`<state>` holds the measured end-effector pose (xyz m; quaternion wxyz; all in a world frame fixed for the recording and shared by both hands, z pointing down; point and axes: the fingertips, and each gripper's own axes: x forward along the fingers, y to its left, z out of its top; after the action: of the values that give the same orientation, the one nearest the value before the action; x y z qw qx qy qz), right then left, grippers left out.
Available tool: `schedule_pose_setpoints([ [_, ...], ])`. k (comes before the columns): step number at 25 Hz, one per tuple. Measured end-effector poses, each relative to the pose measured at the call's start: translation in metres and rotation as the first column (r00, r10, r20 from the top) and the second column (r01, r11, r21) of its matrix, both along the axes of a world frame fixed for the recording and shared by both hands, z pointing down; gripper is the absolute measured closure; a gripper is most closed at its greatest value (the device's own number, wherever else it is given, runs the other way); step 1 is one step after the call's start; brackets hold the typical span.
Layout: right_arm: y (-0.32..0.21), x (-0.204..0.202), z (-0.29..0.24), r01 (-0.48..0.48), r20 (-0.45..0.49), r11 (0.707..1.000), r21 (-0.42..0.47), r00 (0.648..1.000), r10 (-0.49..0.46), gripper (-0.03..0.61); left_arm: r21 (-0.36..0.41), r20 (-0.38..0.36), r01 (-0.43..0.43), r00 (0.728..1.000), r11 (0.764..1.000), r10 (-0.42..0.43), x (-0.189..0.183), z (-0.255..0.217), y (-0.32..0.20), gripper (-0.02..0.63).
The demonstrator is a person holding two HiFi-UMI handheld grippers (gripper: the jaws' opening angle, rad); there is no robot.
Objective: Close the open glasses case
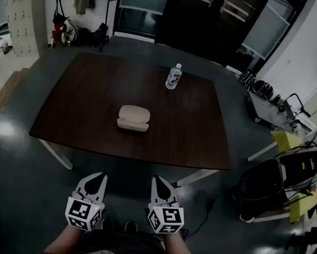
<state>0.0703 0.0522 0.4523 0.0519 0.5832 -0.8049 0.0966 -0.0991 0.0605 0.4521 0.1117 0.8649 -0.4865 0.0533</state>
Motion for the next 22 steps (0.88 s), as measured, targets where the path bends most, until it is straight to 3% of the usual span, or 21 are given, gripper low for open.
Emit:
schedule_pose_setpoints([
  [19,0.017,-0.012,0.008,0.004,-0.009,1.000,-0.025,1.000,-0.004,0.589,0.004,-0.016,0.008,1.000,1.000,-0.008,-0.018,0.005,0.012,0.605],
  [22,0.014,-0.008,0.011,-0.032,-0.001,0.999,-0.031,0.999,0.032,0.589,-0.001,-0.015,0.006,1.000,1.000,-0.006,-0.021,0.008,0.012,0.605],
])
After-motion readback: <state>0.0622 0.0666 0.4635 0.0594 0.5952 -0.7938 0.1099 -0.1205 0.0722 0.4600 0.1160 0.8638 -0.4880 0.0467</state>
